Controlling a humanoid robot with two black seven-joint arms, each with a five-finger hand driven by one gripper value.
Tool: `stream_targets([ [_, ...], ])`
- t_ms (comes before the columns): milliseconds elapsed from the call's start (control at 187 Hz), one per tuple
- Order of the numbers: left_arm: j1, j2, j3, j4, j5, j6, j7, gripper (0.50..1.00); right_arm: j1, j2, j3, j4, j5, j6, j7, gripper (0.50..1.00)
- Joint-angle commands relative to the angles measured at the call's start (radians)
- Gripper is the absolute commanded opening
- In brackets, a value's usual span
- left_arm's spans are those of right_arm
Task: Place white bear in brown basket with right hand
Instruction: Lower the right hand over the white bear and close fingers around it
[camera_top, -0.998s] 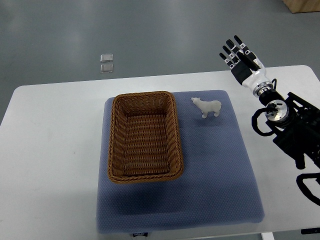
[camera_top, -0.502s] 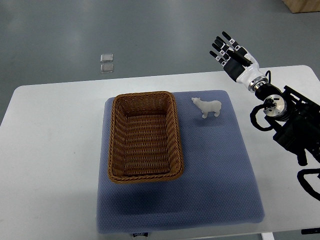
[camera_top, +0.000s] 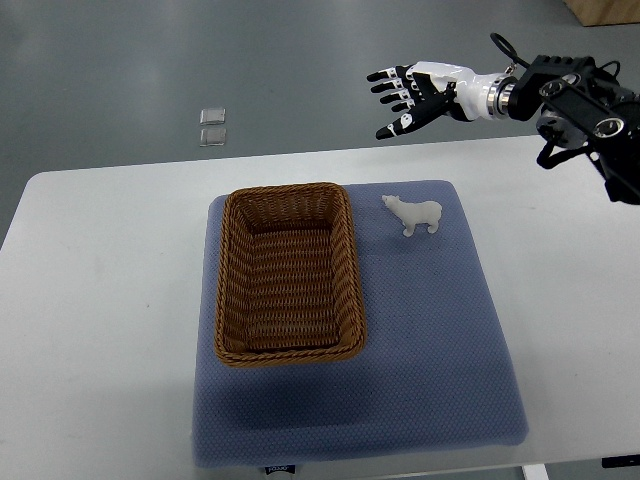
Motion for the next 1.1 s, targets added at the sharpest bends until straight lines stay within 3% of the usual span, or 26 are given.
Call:
stream_targets([
  [0,0.0,0.0,0.0,-0.003,0.003,-0.002,0.0,1.0,0.061,-0.046,-0.141,0.113,-0.108,0.009,-0.031,0.942],
  [96,0.0,0.0,0.0,-0.04,0.002,0.0,0.0,1.0,0.091,-0.071,-0.212,0.206,-0.154,0.0,-0.091,0.942],
  [256,0.0,0.0,0.0,-0.054,0.002,0.0,0.002,1.0,0.096,-0.094,-0.212,0.27,-0.146,-0.003,-0.172,0.942],
  [347,0.0,0.0,0.0,-0.054,0.002,0.0,0.002,1.0,0.081,-0.1,-0.214,0.278,-0.145,-0.012,-0.175,0.942],
  [673,0.0,0.0,0.0,-0.052,0.002,0.0,0.002,1.0,-0.031,-0.074,-0.214,0.276,-0.145,-0.164,-0.201,0.94],
  [1095,0.0,0.0,-0.002,-0.052,0.002,0.0,0.002,1.0,-0.111,-0.067,-0.215,0.276,-0.157,-0.21,-0.197,0.921],
])
